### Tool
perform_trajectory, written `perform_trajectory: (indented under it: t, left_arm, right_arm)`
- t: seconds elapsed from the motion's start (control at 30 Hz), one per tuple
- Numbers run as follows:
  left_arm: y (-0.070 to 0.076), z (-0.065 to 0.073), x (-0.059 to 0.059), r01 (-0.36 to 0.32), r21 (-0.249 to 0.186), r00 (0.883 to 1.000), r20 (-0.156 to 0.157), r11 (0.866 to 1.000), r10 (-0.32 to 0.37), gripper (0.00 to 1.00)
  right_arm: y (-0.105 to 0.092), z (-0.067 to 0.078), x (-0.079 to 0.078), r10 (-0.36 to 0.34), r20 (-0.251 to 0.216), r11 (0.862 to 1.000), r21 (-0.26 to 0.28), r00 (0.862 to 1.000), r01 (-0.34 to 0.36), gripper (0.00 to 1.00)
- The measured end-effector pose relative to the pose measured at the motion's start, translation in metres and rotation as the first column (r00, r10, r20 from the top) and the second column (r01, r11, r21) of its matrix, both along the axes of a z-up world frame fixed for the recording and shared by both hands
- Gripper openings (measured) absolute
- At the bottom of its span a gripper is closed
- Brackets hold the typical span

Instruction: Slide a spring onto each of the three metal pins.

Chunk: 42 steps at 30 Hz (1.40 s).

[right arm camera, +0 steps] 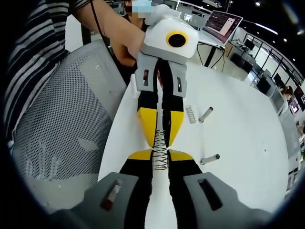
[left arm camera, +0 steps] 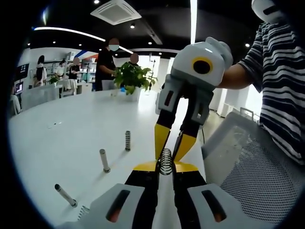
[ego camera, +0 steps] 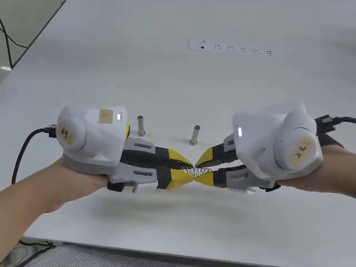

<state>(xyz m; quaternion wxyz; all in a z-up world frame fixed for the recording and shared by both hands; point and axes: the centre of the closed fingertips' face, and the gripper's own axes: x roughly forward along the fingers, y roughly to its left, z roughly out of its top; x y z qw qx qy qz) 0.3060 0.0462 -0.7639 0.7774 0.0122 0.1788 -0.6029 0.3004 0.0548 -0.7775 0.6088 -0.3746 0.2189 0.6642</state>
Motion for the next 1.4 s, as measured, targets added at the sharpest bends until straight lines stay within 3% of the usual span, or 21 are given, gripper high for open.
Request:
perform_trajectory:
  t: [0.5,0.97,1.4]
  left_arm:
    - [0.003,0.0,-0.002,0.01,-0.004,1.0,-0.011,1.0,-0.01,0.07]
    - [0.001,0.0,-0.004,0.02,-0.005,1.0,-0.019,1.0,-0.02,0.07]
    - [0.002,-0.007,-0.005,0.022,0.026,1.0,-0.021,0.999,-0.021,0.07]
  right_arm:
    - [-0.017,-0.003,0.003,-0.021,0.016,1.0,-0.016,1.0,0.021,0.15]
    - [-0.015,-0.002,-0.001,0.009,0.02,1.0,-0.003,1.0,-0.009,0.13]
    - [-0.011,0.015,0.002,0.052,0.071,0.998,0.018,0.996,-0.053,0.12]
